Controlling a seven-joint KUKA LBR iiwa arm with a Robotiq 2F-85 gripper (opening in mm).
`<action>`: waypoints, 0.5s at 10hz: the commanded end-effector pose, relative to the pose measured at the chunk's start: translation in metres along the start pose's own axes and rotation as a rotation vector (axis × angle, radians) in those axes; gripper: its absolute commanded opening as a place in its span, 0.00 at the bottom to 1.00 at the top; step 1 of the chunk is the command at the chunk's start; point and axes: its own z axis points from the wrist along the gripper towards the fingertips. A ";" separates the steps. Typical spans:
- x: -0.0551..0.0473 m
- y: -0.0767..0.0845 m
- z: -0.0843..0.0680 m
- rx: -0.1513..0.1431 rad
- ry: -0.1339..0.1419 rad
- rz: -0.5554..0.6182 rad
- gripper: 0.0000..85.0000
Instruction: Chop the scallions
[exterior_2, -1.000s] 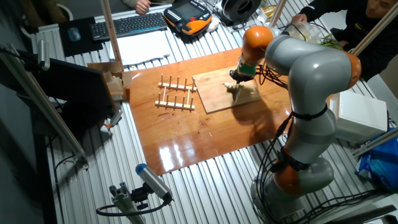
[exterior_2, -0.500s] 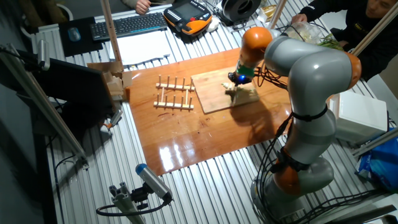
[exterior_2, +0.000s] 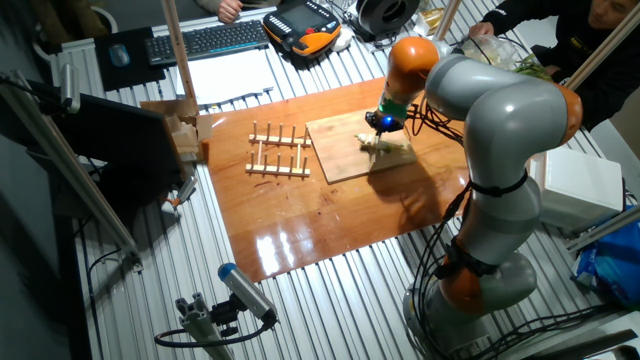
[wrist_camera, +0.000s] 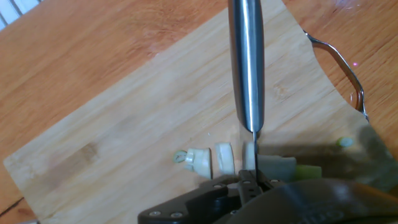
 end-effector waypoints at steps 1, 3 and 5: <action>0.000 0.000 -0.002 0.002 0.001 0.000 0.00; -0.004 -0.002 -0.009 0.011 0.011 -0.014 0.00; -0.007 -0.005 -0.014 0.024 0.014 -0.028 0.00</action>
